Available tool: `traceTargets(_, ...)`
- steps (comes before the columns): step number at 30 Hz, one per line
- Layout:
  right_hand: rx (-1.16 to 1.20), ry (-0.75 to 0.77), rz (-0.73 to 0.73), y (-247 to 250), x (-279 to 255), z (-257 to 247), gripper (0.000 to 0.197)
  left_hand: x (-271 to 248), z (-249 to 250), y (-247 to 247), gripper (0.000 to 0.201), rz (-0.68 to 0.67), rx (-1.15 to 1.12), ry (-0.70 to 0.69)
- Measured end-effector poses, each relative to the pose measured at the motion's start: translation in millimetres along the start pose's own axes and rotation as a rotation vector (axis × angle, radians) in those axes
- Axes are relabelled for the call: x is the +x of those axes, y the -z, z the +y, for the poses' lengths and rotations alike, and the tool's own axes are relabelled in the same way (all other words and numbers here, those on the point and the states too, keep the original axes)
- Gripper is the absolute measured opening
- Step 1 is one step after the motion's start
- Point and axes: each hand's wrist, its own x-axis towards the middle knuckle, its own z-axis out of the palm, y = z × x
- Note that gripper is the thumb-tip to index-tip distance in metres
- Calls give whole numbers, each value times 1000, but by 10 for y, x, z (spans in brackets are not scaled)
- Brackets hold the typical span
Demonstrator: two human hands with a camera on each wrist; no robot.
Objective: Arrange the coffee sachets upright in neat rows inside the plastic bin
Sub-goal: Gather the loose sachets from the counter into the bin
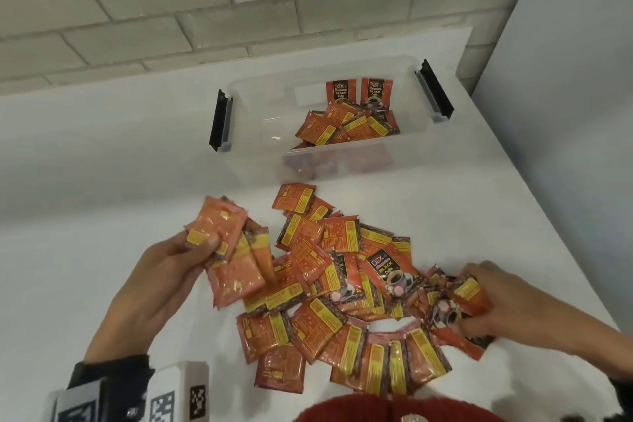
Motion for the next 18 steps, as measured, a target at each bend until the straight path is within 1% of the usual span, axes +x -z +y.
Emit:
traceTargets(2, 128, -14, 28, 48, -32, 14, 43, -21, -119, 27, 23, 0, 90, 47)
traceTargets(4, 245, -32, 54, 140, -64, 25, 39, -45, -221, 35, 15, 22, 196, 55)
traceTargets(8, 399, -31, 127, 340, -82, 41, 42, -35, -394, 30, 14, 161, 449, -19)
traceTargets(9, 441, -19, 130, 384, -87, 21, 46, -39, -406, 10, 17, 165, 477, -24)
traceTargets(10, 489, 2, 125, 423, -97, -15, 56, -43, -412, -12, 22, 157, 476, -24)
traceTargets(11, 533, 31, 119, 456, -105, -58, 71, -41, -411, -37, 25, 143, 448, -21)
traceTargets(12, 568, 57, 107, 484, -108, -101, 86, -43, -396, -70, 24, 136, 427, -8)
traceTargets(13, 597, 82, 80, 500, -102, -142, 91, -47, -379, -110, 21, 122, 407, -5)
traceTargets(14, 613, 109, 41, 501, -85, -196, 84, -53, -366, -135, 21, 111, 398, -1)
traceTargets(16, 634, 141, -52, 453, -32, -303, 42, -67, -338, -195, 22, 72, 382, 9)
traceTargets(17, 626, 147, -90, 396, -4, -348, 29, -67, -329, -215, 22, 48, 370, 19)
traceTargets(18, 602, 146, -120, 323, 26, -380, 25, -71, -315, -238, 21, 25, 353, 34)
